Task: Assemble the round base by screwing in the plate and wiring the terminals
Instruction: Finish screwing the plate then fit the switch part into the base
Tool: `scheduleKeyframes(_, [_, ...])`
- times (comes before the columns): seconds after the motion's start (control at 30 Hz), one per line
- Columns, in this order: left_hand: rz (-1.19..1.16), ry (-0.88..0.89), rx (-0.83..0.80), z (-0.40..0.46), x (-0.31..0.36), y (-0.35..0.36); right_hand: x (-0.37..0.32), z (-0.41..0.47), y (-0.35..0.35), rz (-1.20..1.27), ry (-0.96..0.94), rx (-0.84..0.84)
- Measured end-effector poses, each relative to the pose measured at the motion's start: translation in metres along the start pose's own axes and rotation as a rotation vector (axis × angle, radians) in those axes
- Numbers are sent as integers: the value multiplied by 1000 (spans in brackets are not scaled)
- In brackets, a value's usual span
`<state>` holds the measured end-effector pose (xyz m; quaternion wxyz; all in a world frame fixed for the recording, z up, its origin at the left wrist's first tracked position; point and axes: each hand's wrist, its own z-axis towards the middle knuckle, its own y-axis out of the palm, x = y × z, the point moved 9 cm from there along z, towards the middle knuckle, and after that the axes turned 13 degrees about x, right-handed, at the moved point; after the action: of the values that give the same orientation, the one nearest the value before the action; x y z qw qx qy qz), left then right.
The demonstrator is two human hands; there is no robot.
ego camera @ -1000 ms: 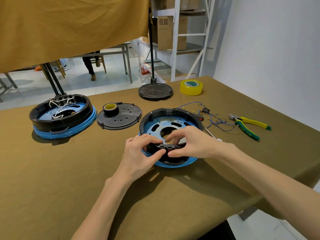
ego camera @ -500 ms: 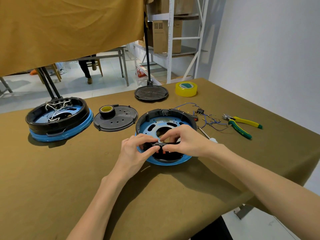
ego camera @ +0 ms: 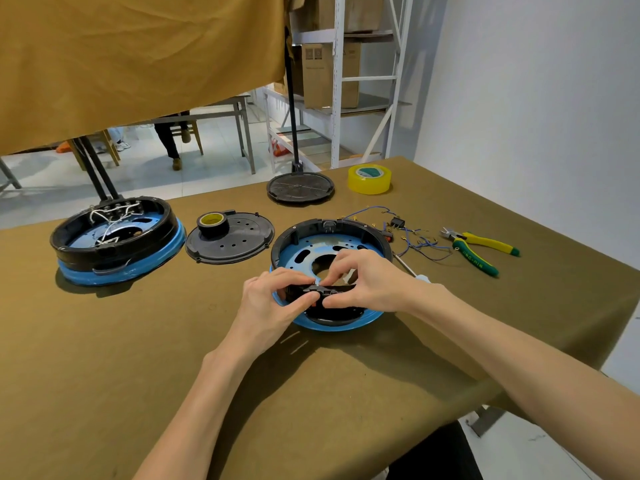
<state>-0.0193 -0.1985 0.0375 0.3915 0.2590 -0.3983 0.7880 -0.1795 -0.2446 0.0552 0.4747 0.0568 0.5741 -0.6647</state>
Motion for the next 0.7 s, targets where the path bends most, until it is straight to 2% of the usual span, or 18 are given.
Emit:
scheduleKeyframes(0.17, [37, 49, 18, -2, 2, 2, -2, -1, 1, 13, 30, -15])
scheduleKeyframes(0.27, [113, 90, 62, -4, 5, 2, -6, -3, -2, -18, -16, -28])
scheduleKeyframes(0.33, [136, 99, 97, -2, 5, 1, -3, -4, -12, 32, -15, 12])
scheduleKeyframes(0.37, [145, 105, 102, -1, 5, 1, 2, -4, -23, 88, 10, 77])
scheduleKeyframes(0.43, [181, 132, 108, 0, 6, 1, 24, -7, -53, 165, 71, 314])
scheduleKeyframes(0.5, [205, 163, 136, 4, 9, 3, 55, -14, -82, 74, 153, 567])
scheduleKeyframes(0.57, [187, 163, 140, 12, 15, 12, 92, -14, -97, -73, 290, 669])
scheduleKeyframes(0.7, [209, 223, 118, 26, 26, 40, 148, 13, -90, -279, 447, 484])
